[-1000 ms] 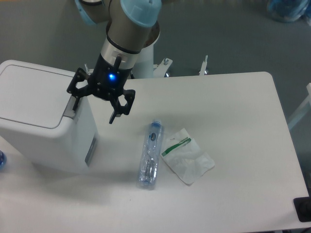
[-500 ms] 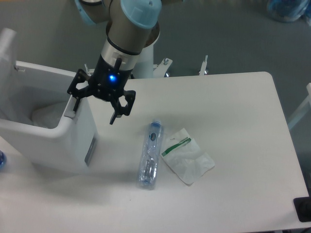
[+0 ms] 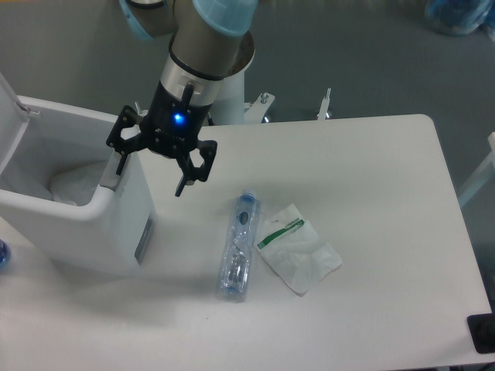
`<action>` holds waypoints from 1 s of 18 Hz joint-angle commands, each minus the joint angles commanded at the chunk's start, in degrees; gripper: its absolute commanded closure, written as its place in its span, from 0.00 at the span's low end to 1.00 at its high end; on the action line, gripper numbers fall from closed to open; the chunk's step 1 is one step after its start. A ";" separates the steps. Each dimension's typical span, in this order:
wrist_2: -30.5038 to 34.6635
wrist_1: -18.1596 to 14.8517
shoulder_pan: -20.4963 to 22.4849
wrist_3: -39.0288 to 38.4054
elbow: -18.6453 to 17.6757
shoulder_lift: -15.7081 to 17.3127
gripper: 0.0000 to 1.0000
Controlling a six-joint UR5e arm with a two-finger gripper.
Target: Open the trash can
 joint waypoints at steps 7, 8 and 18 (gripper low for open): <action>1.41 0.26 8.25 8.86 2.55 -1.49 0.00; 1.59 0.26 9.57 12.36 3.16 -2.28 0.00; 15.55 2.72 15.64 31.29 11.16 -13.69 0.00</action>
